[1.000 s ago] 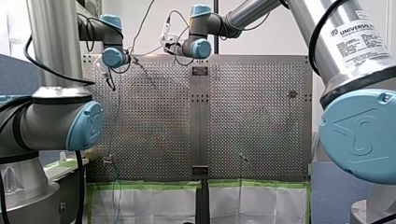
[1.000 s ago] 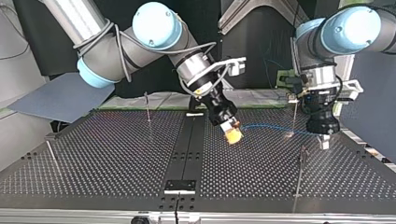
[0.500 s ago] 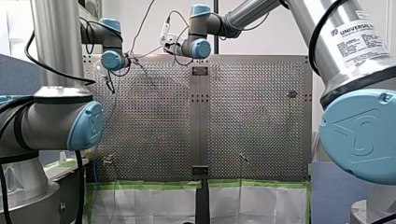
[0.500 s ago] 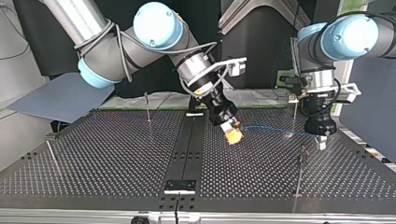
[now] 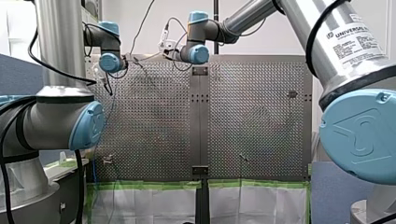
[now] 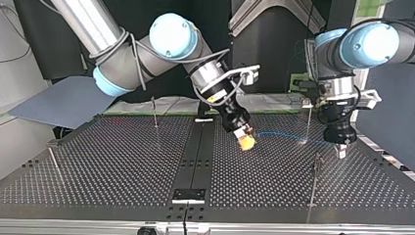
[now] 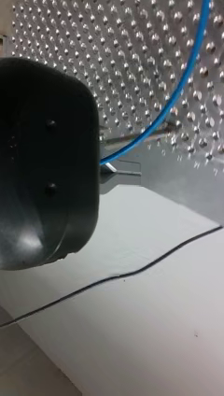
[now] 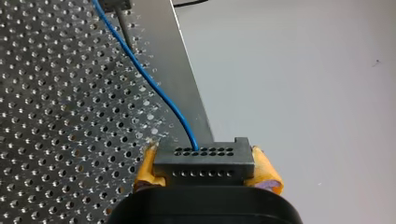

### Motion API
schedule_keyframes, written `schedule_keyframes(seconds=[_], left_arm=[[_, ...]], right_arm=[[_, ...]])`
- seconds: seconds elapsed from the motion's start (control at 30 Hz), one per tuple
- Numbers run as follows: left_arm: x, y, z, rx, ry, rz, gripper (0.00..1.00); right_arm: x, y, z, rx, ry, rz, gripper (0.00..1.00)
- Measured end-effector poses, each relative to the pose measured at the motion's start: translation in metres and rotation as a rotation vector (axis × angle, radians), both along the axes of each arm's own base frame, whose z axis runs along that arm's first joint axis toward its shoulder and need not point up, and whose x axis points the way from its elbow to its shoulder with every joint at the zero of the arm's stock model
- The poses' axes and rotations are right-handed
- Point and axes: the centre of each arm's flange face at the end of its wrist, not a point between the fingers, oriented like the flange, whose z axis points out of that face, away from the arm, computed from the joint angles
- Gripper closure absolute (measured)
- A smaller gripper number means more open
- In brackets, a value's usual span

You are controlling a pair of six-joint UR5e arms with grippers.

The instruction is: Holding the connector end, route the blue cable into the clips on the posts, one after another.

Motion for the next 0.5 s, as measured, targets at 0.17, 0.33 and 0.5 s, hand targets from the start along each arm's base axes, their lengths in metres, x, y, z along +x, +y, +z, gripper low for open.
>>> schedule_keyframes(seconds=[0.17, 0.33, 0.5], left_arm=[[-0.001, 0.006, 0.006, -0.004, -0.021, -0.002, 1.00], [0.003, 0.013, 0.006, -0.009, -0.036, -0.004, 1.00], [0.007, 0.018, 0.004, -0.015, -0.034, -0.010, 1.00]], right_arm=[[-0.002, -0.005, -0.001, 0.001, 0.000, -0.008, 1.00], [-0.002, -0.009, -0.002, 0.001, -0.001, -0.012, 1.00], [-0.001, -0.011, -0.007, 0.005, 0.004, -0.014, 1.00]])
